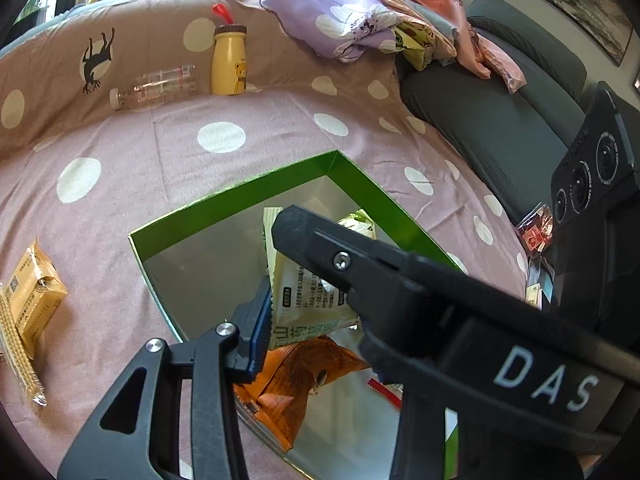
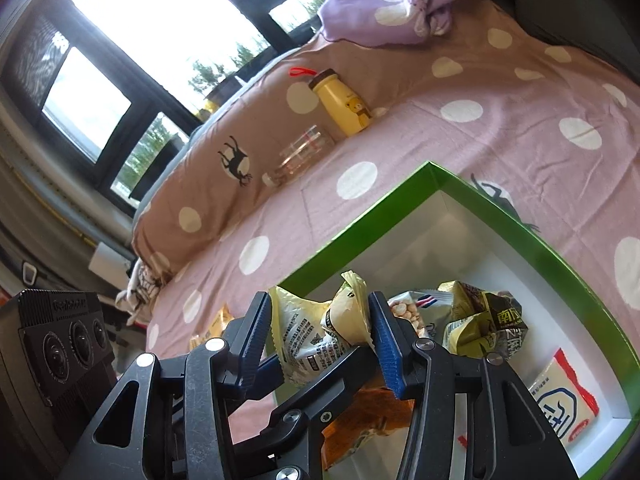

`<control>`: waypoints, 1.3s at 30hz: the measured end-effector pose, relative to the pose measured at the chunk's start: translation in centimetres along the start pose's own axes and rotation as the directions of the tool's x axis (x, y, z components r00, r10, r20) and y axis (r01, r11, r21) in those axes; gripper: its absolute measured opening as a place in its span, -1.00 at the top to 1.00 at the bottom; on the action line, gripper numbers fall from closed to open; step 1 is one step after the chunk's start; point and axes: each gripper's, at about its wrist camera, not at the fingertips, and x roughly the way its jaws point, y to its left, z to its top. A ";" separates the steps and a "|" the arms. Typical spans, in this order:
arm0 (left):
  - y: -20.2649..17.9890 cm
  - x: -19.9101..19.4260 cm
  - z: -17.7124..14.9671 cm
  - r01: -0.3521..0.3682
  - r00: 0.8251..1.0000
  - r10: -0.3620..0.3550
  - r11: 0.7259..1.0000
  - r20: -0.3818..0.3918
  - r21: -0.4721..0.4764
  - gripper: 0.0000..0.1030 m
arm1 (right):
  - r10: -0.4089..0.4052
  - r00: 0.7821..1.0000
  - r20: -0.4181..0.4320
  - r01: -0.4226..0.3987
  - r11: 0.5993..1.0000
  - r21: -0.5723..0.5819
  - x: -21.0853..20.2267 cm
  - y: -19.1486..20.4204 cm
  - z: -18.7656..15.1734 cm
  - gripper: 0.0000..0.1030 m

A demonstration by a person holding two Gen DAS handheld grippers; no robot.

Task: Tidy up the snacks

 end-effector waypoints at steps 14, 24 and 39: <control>1.1 2.2 0.2 -0.009 0.998 0.006 0.998 -0.066 -0.056 0.24 | -0.033 0.999 -0.039 0.037 0.995 0.088 1.1 -2.1 0.1 -0.02; 2.2 2.2 0.3 -0.016 0.997 0.006 0.990 -0.074 -0.138 0.19 | -0.075 0.997 -0.010 0.075 0.992 0.101 0.1 -2.5 0.2 -0.02; 5.0 -6.1 -1.9 -0.092 0.990 0.105 0.986 0.089 -0.137 -0.67 | -0.101 0.995 0.025 0.101 0.995 -0.016 -0.6 1.0 -0.3 -0.06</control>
